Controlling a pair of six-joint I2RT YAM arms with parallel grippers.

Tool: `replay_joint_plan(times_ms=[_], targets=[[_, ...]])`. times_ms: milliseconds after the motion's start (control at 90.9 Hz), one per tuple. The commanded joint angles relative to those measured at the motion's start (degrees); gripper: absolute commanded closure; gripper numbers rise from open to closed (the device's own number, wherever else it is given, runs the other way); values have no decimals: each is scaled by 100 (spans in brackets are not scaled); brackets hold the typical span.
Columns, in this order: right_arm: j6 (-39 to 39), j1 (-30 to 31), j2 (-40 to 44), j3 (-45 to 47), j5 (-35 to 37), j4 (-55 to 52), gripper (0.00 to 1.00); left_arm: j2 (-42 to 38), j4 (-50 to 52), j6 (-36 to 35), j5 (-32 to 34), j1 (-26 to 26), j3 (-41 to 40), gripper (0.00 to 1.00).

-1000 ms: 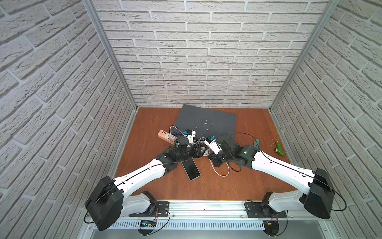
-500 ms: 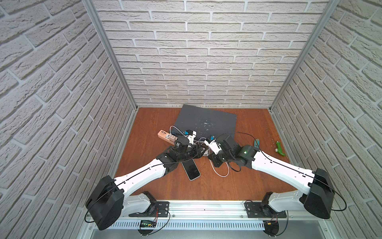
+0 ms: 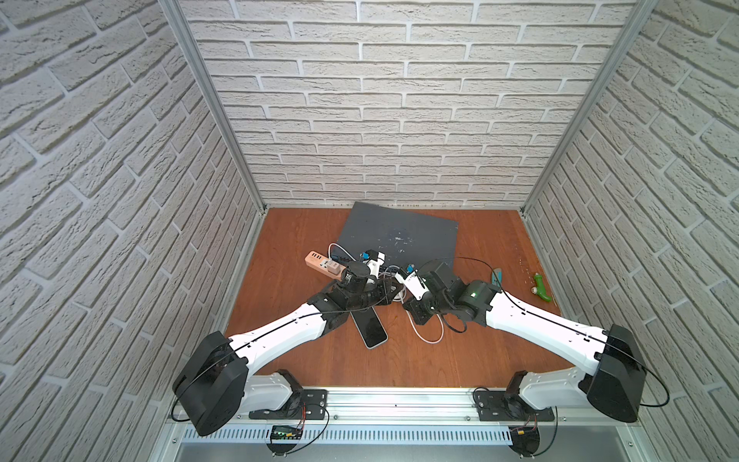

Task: Plug the charging cable into the phone
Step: Pick up the charging cable from the center of the board.

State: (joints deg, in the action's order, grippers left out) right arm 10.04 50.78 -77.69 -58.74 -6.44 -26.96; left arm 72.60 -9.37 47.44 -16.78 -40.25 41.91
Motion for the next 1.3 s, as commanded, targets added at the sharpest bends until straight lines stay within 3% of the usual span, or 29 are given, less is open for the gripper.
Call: replay_joint_plan(times_ms=[0,66,242,363,902,1177,1287], targets=[[-73,32,17,-59,-22,281,97,37,0,-59,-18,-30,80,100],[-65,21,17,-62,9,254,95,-3,35,-68,2,-27,67,100],[37,-147,81,22,9,316,70,-113,74,-76,41,-28,20,100],[89,-217,104,42,-123,416,65,-176,76,-74,52,-36,-16,100],[333,-328,35,217,-516,1046,72,-458,182,-33,176,-36,-60,100],[414,-332,23,304,-483,1163,92,-494,233,-51,242,-36,-51,100],[440,-329,9,302,-477,1167,94,-513,252,-42,258,-38,-43,100]])
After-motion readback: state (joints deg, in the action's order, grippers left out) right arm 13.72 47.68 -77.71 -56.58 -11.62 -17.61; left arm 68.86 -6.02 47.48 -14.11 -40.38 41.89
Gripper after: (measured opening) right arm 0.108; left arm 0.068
